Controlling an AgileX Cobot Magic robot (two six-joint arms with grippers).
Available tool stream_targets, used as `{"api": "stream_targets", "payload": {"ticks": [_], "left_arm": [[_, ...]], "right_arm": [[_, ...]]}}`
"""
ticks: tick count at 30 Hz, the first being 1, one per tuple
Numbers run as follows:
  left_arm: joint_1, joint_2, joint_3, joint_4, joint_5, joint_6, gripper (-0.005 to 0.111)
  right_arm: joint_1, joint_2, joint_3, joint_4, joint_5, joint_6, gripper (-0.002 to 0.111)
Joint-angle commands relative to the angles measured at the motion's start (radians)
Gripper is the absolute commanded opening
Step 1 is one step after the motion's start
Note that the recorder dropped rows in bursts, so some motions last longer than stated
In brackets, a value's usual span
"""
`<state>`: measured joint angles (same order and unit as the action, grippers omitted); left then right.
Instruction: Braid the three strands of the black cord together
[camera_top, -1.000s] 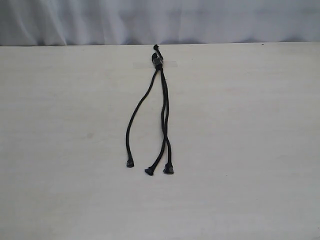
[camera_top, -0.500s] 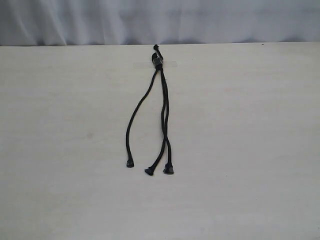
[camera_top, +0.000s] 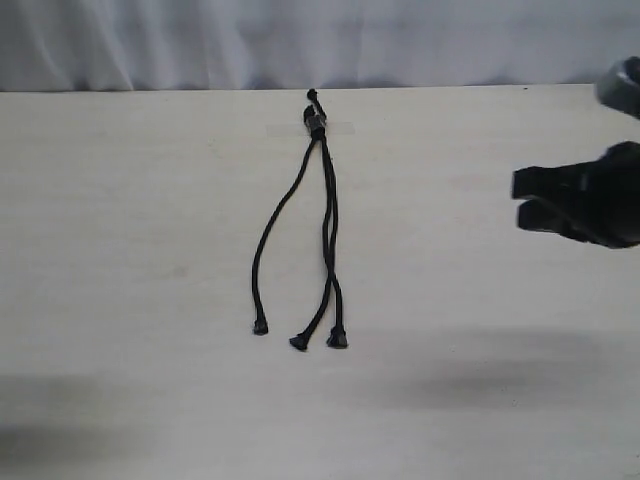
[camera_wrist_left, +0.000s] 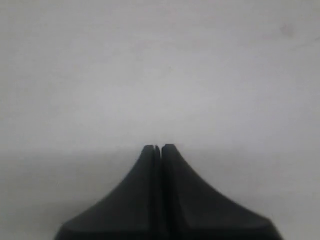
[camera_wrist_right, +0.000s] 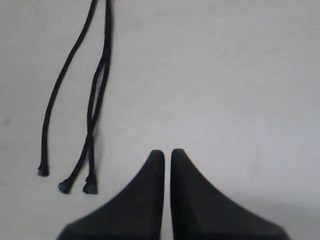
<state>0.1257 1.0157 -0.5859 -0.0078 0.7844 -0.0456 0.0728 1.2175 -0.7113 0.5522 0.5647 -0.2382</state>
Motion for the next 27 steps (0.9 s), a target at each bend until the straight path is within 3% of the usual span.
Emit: {"api": "stream_targets", "payload": {"ticks": [1, 5, 6, 9, 13, 21, 23, 26, 27], "left_arm": [[-0.014, 0.106, -0.007, -0.084, -0.037, 0.024, 0.000], [-0.101, 0.122, -0.007, -0.119, -0.074, -0.011, 0.000], [-0.111, 0.122, -0.007, -0.119, -0.076, -0.013, 0.000], [-0.127, 0.122, -0.007, -0.113, -0.078, -0.011, 0.000], [-0.127, 0.122, -0.007, -0.106, -0.085, -0.002, 0.000], [-0.127, 0.122, -0.007, -0.106, -0.087, 0.022, 0.000], [-0.127, 0.122, -0.007, -0.106, -0.087, 0.022, 0.000], [-0.127, 0.122, -0.009, -0.106, -0.087, 0.022, 0.000], [-0.127, 0.122, -0.011, -0.106, -0.088, 0.022, 0.000]], "right_arm": [[0.203, 0.233, -0.146, -0.048, 0.026, 0.030, 0.004], [0.423, 0.504, -0.338, -0.266, 0.079, 0.213, 0.005], [0.442, 0.537, -0.360, -0.285, 0.090, 0.238, 0.008], [0.499, 0.637, -0.417, -0.310, 0.083, 0.278, 0.031], [0.511, 0.682, -0.439, -0.310, 0.043, 0.296, 0.041], [0.511, 0.796, -0.440, -0.307, -0.044, 0.306, 0.040], [0.511, 0.804, -0.448, -0.307, -0.035, 0.304, 0.031], [0.511, 0.777, -0.483, -0.307, 0.008, 0.282, 0.004], [0.511, 0.759, -0.501, -0.307, 0.020, 0.270, 0.005]]}}
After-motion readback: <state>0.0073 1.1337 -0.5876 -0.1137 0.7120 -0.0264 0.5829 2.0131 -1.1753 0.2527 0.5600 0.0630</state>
